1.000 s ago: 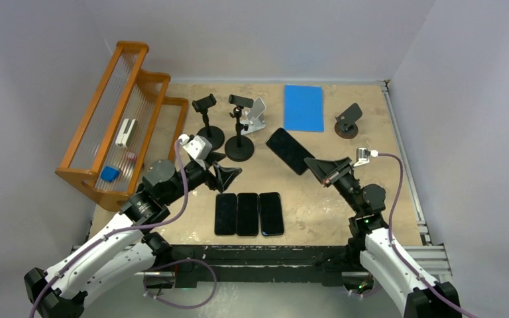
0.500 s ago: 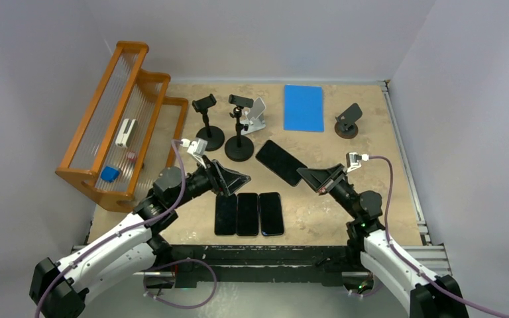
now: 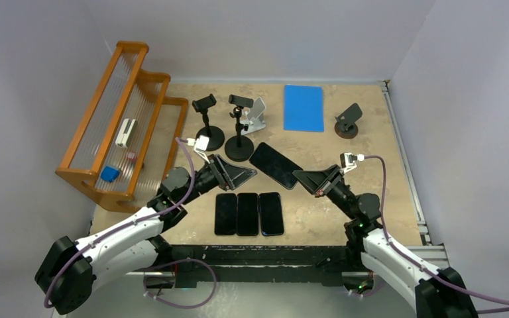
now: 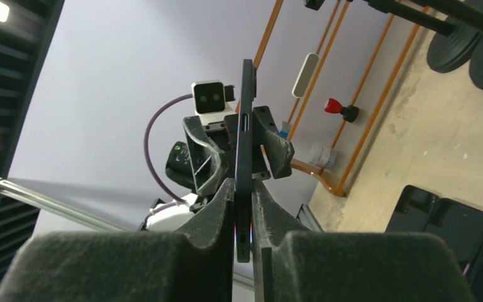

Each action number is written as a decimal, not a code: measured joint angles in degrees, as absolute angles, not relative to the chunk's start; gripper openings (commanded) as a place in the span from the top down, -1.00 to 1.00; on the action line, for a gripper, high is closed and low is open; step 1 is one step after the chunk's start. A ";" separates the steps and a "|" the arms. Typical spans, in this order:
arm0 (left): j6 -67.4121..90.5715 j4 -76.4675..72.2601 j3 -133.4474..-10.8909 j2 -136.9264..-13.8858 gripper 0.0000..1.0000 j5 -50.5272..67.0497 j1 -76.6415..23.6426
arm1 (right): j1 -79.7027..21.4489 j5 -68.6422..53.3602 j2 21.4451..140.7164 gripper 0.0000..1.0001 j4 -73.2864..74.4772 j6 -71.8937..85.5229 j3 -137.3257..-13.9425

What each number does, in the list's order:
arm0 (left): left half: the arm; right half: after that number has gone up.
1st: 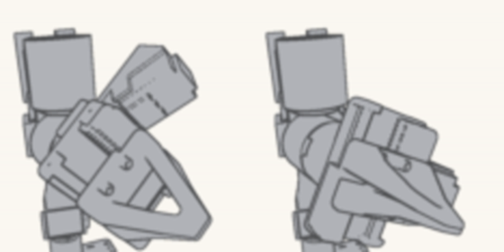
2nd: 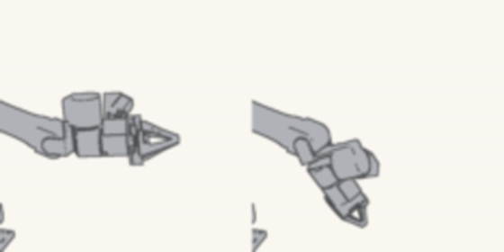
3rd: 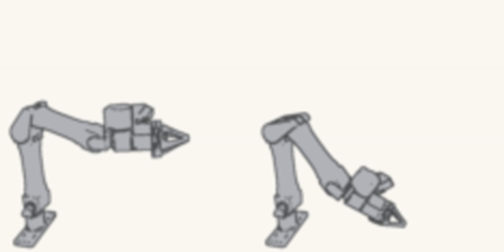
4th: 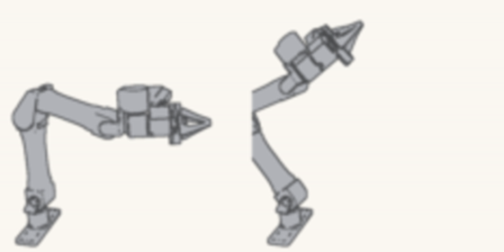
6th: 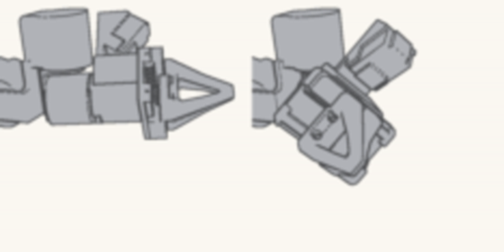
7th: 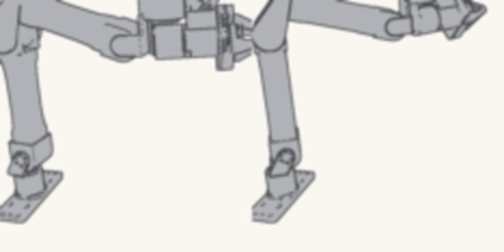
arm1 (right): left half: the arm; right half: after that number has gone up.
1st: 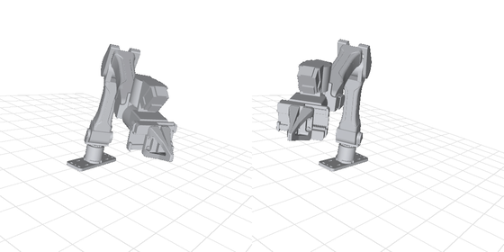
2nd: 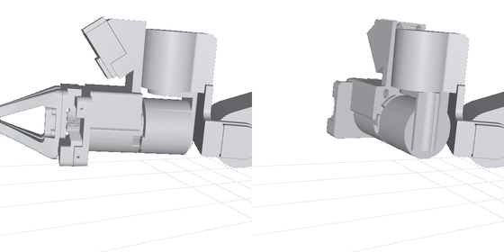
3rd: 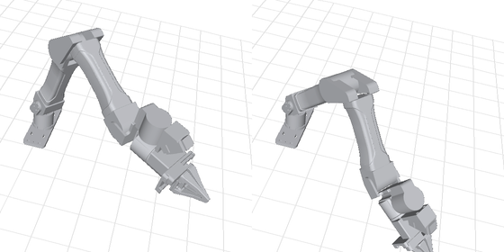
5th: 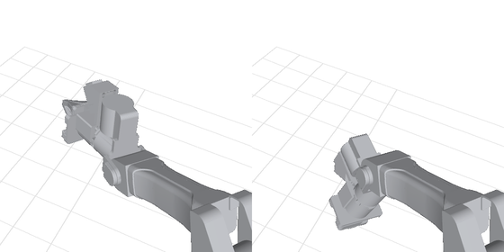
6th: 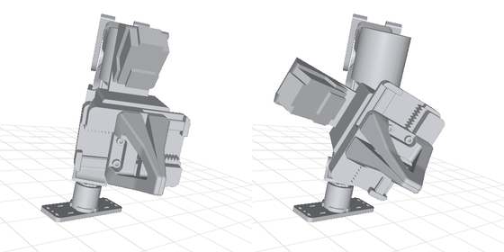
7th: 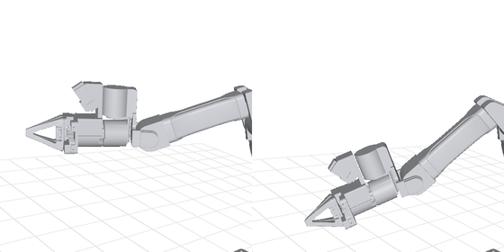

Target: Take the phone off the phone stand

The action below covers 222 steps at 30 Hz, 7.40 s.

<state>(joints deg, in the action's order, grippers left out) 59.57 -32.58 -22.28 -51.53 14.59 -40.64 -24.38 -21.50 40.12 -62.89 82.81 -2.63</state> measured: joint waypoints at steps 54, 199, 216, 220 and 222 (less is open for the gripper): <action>65.19 -46.13 -21.63 -57.43 0.66 16.12 -40.64 | -35.48 -14.35 46.48 1.00 -67.18 83.46 -3.95; 30.04 1.17 -43.57 -51.55 1.00 52.53 -40.51 | -43.29 -47.57 54.74 0.64 -54.06 49.12 -22.06; 30.59 1.43 -43.48 -50.72 -0.06 50.81 -40.27 | -43.51 -46.28 52.23 1.00 -51.53 47.46 -22.04; 30.20 3.86 -43.51 -48.77 -0.29 48.18 -40.27 | -43.51 -43.86 49.28 1.00 -48.95 46.72 -22.06; 30.00 5.39 -43.57 -47.42 -0.40 46.30 -40.27 | -43.51 -41.58 47.75 1.00 -46.87 46.30 -22.15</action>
<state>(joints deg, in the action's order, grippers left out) 30.00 5.39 -43.57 -47.42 46.30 -40.27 -43.51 -41.58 47.75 -46.87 46.30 -22.15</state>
